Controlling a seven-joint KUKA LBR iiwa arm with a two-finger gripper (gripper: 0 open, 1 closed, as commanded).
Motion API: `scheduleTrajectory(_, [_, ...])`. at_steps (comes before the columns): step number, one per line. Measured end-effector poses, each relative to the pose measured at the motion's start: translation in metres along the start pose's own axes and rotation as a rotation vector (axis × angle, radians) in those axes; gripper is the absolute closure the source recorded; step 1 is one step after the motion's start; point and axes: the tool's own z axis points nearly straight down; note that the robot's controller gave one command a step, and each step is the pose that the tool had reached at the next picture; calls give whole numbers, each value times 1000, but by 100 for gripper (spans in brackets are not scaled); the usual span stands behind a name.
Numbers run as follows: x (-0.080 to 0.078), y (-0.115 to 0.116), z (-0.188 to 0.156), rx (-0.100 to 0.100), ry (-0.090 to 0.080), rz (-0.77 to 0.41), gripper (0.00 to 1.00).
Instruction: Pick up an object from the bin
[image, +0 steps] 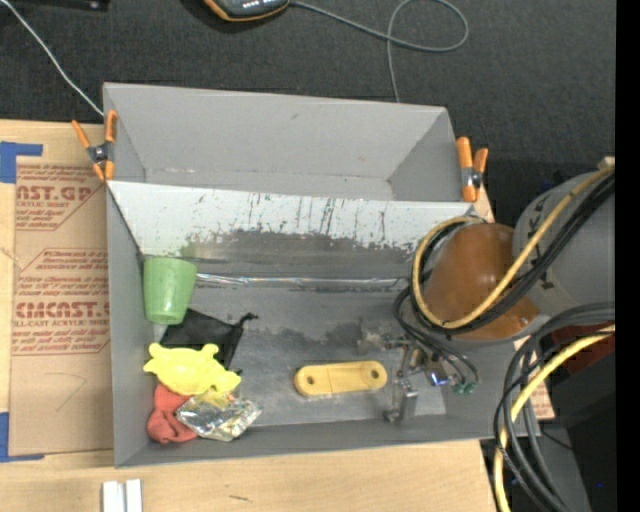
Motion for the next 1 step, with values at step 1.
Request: scheduleTrajectory(1, [-16, 27, 2, -4, 8, -233, 0])
